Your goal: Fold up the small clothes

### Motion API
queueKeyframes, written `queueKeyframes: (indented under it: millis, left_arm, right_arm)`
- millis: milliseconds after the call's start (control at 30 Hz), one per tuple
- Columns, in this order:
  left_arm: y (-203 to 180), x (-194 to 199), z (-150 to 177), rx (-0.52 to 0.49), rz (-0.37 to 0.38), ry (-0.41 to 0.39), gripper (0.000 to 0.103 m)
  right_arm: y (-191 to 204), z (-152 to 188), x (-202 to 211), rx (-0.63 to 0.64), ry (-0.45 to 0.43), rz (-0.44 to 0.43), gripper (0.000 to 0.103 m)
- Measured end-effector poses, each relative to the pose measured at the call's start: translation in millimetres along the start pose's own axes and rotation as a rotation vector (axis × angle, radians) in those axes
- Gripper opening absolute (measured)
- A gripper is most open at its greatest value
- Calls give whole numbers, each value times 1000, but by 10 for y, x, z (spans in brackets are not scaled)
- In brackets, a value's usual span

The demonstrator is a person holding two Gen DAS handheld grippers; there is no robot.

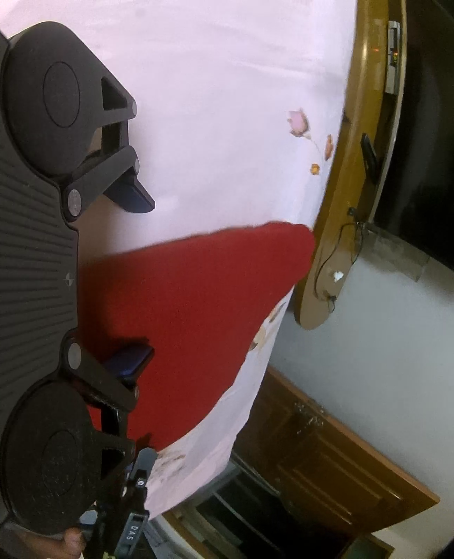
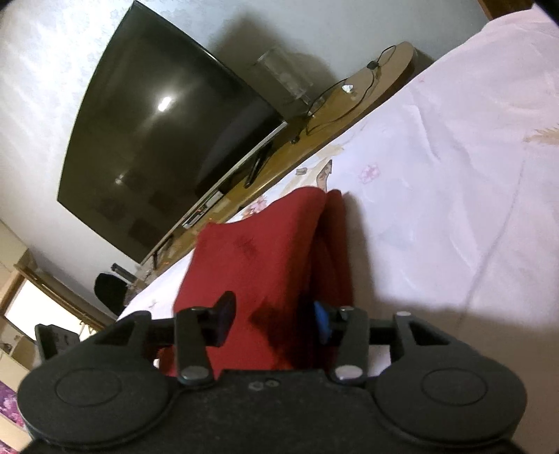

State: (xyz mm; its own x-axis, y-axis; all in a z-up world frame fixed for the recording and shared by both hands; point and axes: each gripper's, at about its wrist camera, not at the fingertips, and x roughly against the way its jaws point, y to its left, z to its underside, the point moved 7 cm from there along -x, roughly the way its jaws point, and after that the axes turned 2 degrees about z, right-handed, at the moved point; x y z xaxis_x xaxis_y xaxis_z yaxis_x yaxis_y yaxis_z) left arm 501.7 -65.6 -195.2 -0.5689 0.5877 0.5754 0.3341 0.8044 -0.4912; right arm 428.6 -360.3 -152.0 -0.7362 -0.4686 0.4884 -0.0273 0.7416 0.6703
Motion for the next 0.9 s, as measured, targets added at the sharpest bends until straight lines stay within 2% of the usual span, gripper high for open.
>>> queueKeyframes:
  millis: [133,267,333,400,533,600,700,733,767,800,867,900]
  left_arm:
    - [36,74,199,30,18,5,81]
    - [-43,180,348,12,42,10,81]
    - [-81,208,446,-22,51,21,81]
    - [-116,251,491,-67,41,28,81]
    - [-75,353,533,-105,37,38,81]
    - [-31,403,559,-112,45,35,81]
    - [-15,432,578,-153,44,35,81]
    - [-21,446,574,-159,41,41,81]
    - [-27,454,551,-164,35,47,81]
    - [-24,486,527,-168,26,51,81]
    - [11,568,448,-164,19,33,81]
    - [17,611,405,-151,32,16,81]
  right_arm:
    - [-18,219,164,-48,43,-39,43]
    - [-10,387,84,4,113,21,33]
    - [66,381,80,42,129,14,11]
    - [196,359,110,103,124,13,10]
    - [287,229,299,148,100,-2,10]
    - [245,247,309,164,113,21,9]
    - [36,353,73,171,165,83,9]
    - [-23,368,32,132,159,65,8]
    - [-57,347,9,83,153,47,9]
    - [-47,329,6,68,153,39,14]
    - [16,286,70,59,135,22,29]
    - [38,250,138,64,106,18,42]
